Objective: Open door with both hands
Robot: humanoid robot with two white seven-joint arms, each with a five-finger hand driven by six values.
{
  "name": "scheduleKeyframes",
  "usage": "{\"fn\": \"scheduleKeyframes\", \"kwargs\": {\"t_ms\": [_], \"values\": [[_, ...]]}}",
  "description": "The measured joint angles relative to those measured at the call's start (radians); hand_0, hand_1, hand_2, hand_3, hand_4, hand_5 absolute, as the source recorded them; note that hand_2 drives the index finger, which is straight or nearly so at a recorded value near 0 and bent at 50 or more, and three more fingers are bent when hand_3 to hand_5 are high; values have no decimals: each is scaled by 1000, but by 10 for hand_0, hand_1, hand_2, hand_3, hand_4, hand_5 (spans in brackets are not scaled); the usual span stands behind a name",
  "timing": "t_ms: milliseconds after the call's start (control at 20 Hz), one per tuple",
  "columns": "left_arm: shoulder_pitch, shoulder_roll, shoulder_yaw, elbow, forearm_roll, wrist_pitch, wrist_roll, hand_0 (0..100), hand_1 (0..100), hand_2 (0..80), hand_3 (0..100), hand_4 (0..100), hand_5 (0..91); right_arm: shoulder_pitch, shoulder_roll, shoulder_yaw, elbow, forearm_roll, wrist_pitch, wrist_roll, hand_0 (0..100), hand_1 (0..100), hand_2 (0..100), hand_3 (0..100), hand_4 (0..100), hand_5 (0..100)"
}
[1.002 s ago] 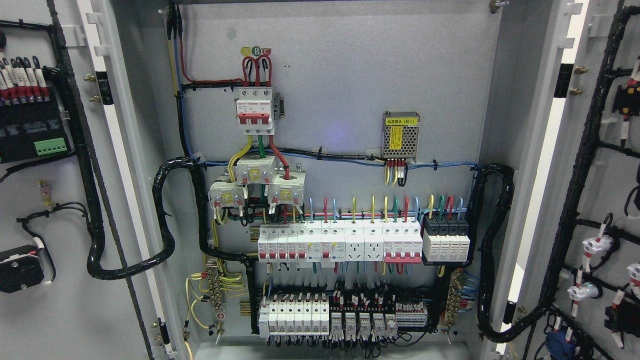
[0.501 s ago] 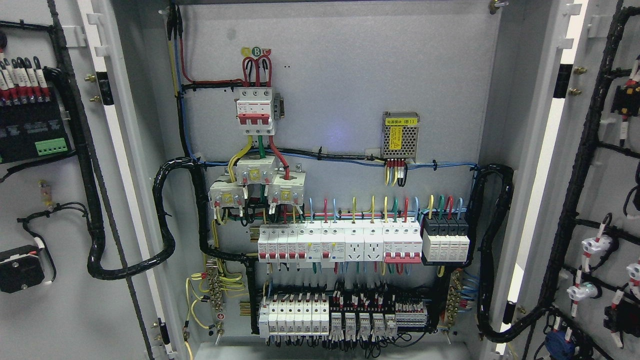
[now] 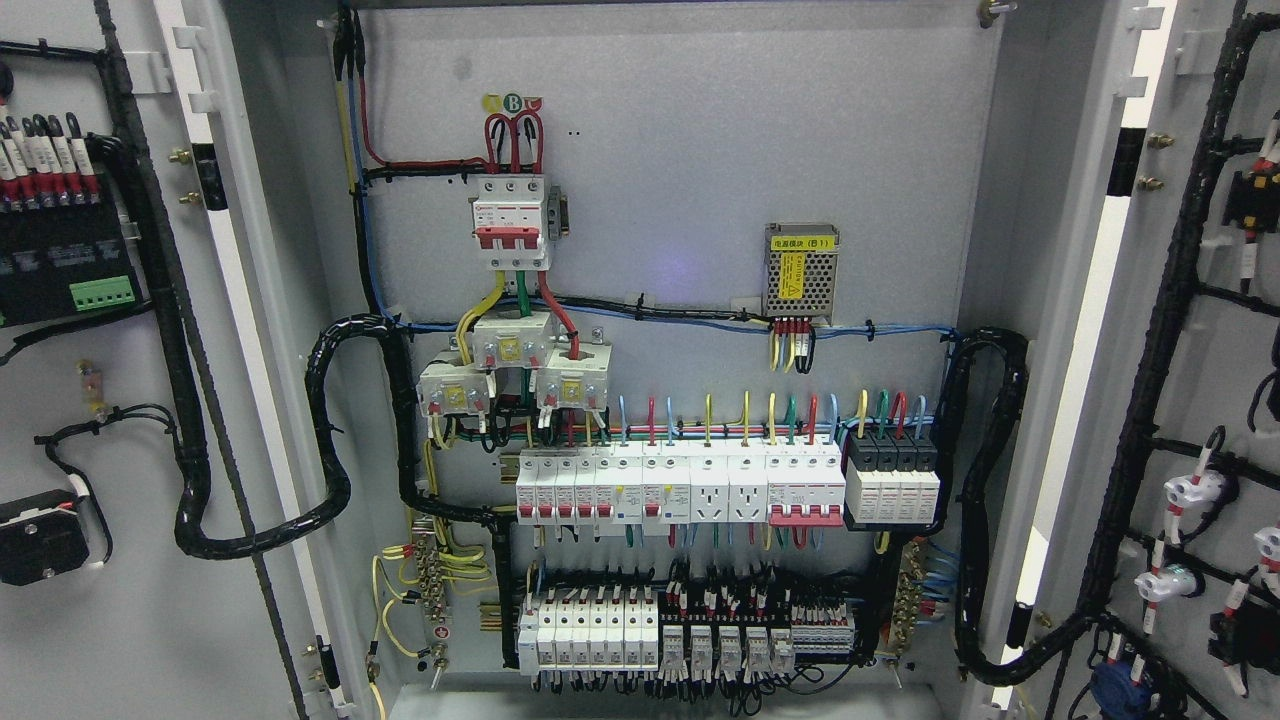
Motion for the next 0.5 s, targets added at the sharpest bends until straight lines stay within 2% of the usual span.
{"fn": "scheduleKeyframes", "kwargs": {"t_ms": [301,501], "values": [[-106,-17,5,202,-6,5,6,0,0,0,0,0,0,-113,64,-7,192,82,212,-92,382,0,0,0,0,0],[-159,-24,19,309,-8,59,9,0,0,0,0,0,0,-185,103,-35,271,162,371,-117,382,0,0,0,0,0]]}}
